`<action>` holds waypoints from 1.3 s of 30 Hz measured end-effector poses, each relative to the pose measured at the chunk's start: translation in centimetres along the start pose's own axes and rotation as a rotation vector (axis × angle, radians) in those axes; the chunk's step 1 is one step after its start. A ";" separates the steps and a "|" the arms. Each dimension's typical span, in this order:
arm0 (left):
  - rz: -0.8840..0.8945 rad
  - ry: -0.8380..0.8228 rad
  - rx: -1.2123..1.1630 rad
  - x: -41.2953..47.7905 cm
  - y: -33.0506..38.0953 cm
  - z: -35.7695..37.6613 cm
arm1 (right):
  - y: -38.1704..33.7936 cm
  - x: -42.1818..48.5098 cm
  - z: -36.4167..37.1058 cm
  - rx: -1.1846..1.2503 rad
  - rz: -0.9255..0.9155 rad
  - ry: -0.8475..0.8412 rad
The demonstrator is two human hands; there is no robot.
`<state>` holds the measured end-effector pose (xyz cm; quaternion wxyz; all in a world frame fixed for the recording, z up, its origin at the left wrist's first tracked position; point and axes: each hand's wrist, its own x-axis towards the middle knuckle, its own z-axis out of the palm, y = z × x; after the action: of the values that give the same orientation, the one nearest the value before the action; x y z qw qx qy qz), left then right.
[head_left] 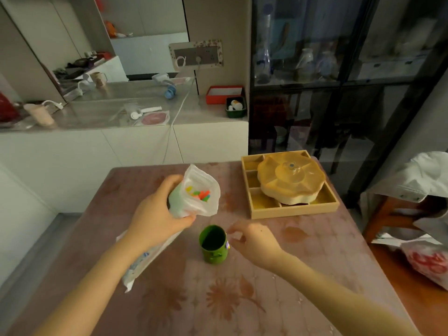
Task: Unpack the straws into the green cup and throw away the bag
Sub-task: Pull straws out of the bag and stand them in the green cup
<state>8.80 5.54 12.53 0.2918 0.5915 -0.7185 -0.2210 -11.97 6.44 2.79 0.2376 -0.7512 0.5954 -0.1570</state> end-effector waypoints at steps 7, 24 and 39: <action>0.116 -0.017 0.209 -0.8 -4.9 2.0 | 0.8 3.5 7.7 -0.448 -0.048 -0.240; 0.301 -0.152 0.432 0.9 -8.5 7.0 | 5.7 -1.1 7.7 -0.566 -0.206 -0.163; 0.432 -0.291 0.930 3.9 -3.4 6.2 | -2.0 1.3 1.8 1.097 0.553 0.082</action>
<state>6.54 0.83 6.35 -0.0648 0.4604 -0.8790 0.1060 -9.08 5.85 2.31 0.5982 -0.3306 0.6095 -0.4018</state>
